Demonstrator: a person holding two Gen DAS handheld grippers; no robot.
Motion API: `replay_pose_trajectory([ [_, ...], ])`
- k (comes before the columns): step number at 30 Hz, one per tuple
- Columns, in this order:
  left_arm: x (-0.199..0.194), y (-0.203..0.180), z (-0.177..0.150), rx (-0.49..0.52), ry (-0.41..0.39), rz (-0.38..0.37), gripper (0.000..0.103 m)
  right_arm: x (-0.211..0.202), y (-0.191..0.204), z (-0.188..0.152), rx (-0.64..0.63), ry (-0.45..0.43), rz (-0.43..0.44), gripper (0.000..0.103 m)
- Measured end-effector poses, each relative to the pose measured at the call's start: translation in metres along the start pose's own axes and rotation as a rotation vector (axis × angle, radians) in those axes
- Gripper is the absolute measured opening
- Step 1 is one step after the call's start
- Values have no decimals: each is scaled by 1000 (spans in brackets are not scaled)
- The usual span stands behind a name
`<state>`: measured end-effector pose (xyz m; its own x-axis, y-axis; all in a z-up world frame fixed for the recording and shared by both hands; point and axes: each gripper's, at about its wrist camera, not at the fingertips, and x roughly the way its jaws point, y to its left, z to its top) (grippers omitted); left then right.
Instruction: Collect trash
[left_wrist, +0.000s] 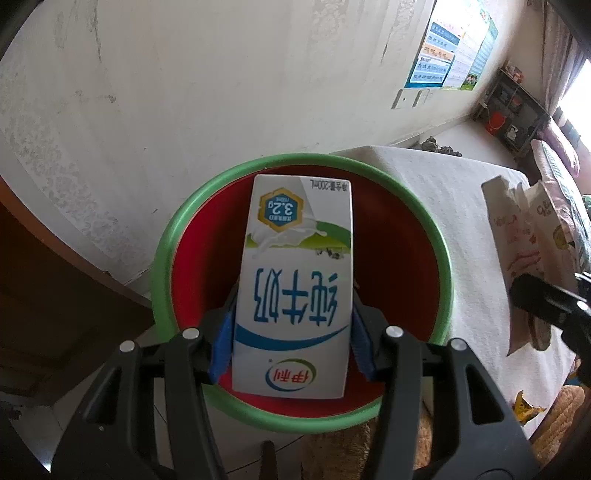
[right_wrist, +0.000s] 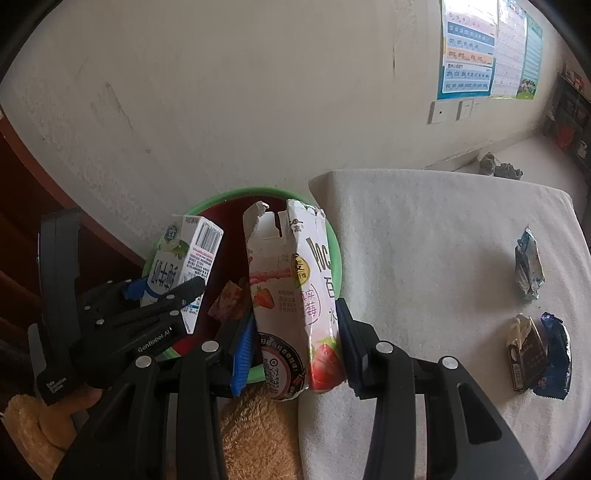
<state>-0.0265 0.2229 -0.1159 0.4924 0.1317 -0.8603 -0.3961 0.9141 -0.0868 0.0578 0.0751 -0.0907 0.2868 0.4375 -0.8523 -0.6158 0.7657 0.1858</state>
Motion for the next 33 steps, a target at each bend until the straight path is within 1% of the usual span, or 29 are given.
replay_pose_trajectory([
  [7,6,2,2,3,9,5,51,4,1,-1,-3,7,-2,40],
  [11,11,4,0,8,18,11,50,10,5,4,-26,6,-16,40],
  [15,12,5,1,15,15,19,50,11,9,9,-28,-5,-3,40],
  [21,12,12,3,-1,13,27,51,13,13,12,-36,-7,0,40],
  [22,12,13,2,-11,15,23,52,13,13,12,-37,-5,-1,40],
  [24,10,18,-1,-38,12,20,65,14,13,12,-37,-3,-3,40],
  [27,6,25,-8,-73,17,6,65,16,14,13,-38,0,-4,40],
  [33,3,28,-13,-67,23,15,65,21,18,17,-34,4,11,41],
])
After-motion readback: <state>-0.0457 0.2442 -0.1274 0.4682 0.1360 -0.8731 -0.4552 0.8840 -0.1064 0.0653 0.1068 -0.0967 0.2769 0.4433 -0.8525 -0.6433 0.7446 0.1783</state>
